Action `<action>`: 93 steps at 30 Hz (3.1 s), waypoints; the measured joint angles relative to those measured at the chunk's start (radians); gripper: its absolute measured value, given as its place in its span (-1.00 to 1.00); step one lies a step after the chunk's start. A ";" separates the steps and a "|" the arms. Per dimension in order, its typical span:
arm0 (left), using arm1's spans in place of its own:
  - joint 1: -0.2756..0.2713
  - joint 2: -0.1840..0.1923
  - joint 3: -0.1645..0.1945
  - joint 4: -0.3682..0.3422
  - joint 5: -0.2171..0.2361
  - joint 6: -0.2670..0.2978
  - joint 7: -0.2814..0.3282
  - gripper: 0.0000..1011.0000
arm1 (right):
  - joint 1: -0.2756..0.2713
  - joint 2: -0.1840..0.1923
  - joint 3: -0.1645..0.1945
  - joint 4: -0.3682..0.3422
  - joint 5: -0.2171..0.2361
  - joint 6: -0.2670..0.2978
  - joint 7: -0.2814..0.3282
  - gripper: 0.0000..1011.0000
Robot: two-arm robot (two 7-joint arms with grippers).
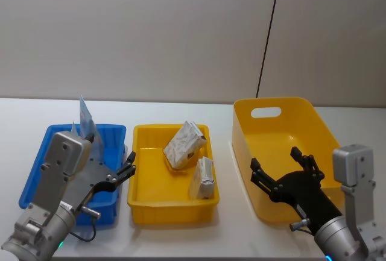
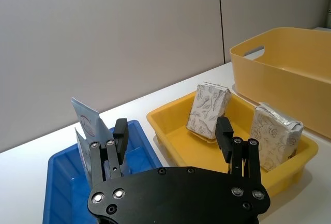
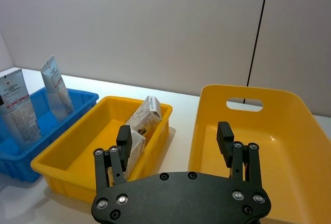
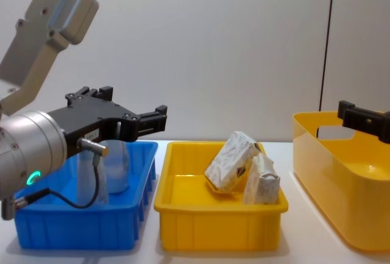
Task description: Bimanual collaborative sorting of washing and personal care products
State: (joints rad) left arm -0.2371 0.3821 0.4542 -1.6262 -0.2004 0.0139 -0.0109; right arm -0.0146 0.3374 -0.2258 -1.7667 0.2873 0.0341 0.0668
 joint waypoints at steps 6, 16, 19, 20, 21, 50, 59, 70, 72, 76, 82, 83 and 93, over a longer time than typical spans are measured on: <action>0.000 0.000 0.000 0.000 0.000 0.000 0.000 0.98 | 0.000 0.000 0.000 0.000 0.000 0.000 0.000 0.99; 0.000 0.000 0.000 0.000 0.000 0.000 0.000 0.98 | 0.000 0.000 0.000 0.000 0.000 0.000 0.000 0.99; 0.000 0.000 0.000 0.000 0.000 0.000 0.000 0.98 | 0.000 0.000 0.000 0.000 0.000 0.000 0.000 0.99; 0.000 0.000 0.000 0.000 0.000 0.000 0.000 0.98 | 0.000 0.000 0.000 0.000 0.000 0.000 0.000 0.99; 0.000 0.000 0.000 0.000 0.000 0.000 0.000 0.98 | 0.000 0.000 0.000 0.000 0.000 0.000 0.000 0.99; 0.000 0.000 0.000 0.000 0.000 0.000 0.000 0.98 | 0.066 -0.107 -0.068 0.030 -0.018 0.197 -0.062 0.99; 0.000 0.000 0.000 0.000 0.000 0.000 0.000 0.98 | 0.118 -0.186 -0.082 0.096 -0.013 0.286 -0.106 0.99; 0.000 0.000 0.000 0.000 0.000 0.000 0.000 0.98 | 0.181 -0.256 -0.088 0.192 -0.004 0.340 -0.129 0.99; 0.000 0.000 0.000 0.000 0.000 0.000 0.000 0.98 | 0.189 -0.264 -0.088 0.204 -0.003 0.343 -0.129 0.99; 0.000 0.000 0.000 0.000 0.000 0.000 0.000 0.98 | 0.216 -0.284 -0.089 0.243 0.000 0.352 -0.128 0.99; 0.000 0.000 0.000 0.000 0.000 0.000 0.000 0.98 | 0.247 -0.307 -0.087 0.292 0.003 0.363 -0.126 0.99; 0.000 0.000 0.000 0.000 0.000 0.000 0.000 0.98 | 0.250 -0.310 -0.086 0.297 0.004 0.364 -0.126 0.99; 0.000 0.000 0.000 0.000 0.000 0.000 0.000 0.98 | 0.298 -0.340 -0.078 0.371 0.006 0.377 -0.125 0.99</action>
State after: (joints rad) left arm -0.2372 0.3821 0.4543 -1.6262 -0.2003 0.0139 -0.0109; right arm 0.2836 -0.0025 -0.3034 -1.3954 0.2934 0.4107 -0.0586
